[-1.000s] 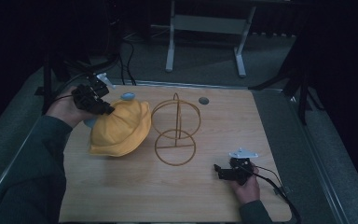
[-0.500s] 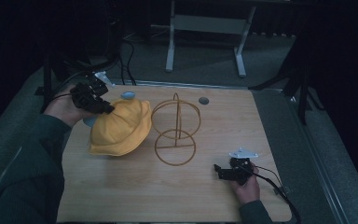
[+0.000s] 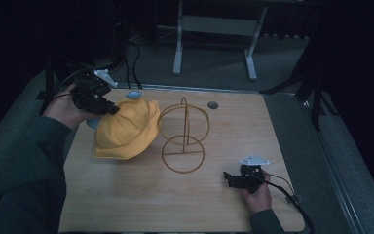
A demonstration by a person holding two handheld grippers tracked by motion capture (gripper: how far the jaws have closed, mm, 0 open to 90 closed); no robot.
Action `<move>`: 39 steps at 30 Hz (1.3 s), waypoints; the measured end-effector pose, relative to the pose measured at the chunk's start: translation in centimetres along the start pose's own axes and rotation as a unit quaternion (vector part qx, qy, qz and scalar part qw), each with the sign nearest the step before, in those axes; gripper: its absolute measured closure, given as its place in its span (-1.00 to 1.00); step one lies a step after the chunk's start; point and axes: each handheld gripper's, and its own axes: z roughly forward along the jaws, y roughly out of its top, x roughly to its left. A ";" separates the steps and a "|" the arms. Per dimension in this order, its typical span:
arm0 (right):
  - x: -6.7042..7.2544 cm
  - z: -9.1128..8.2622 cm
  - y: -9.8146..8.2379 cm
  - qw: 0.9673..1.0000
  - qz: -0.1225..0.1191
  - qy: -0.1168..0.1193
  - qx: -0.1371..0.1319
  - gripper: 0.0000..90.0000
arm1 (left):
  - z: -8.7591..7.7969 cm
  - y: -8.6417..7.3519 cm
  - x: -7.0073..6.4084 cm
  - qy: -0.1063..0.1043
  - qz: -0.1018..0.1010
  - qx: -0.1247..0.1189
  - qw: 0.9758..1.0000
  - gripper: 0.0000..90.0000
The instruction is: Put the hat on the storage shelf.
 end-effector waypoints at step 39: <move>0.0 0.0 0.0 1.000 0.001 0.000 0.001 -0.72 | -2.1 -0.5 1.0 -0.008 -0.019 -0.043 0.999 0.87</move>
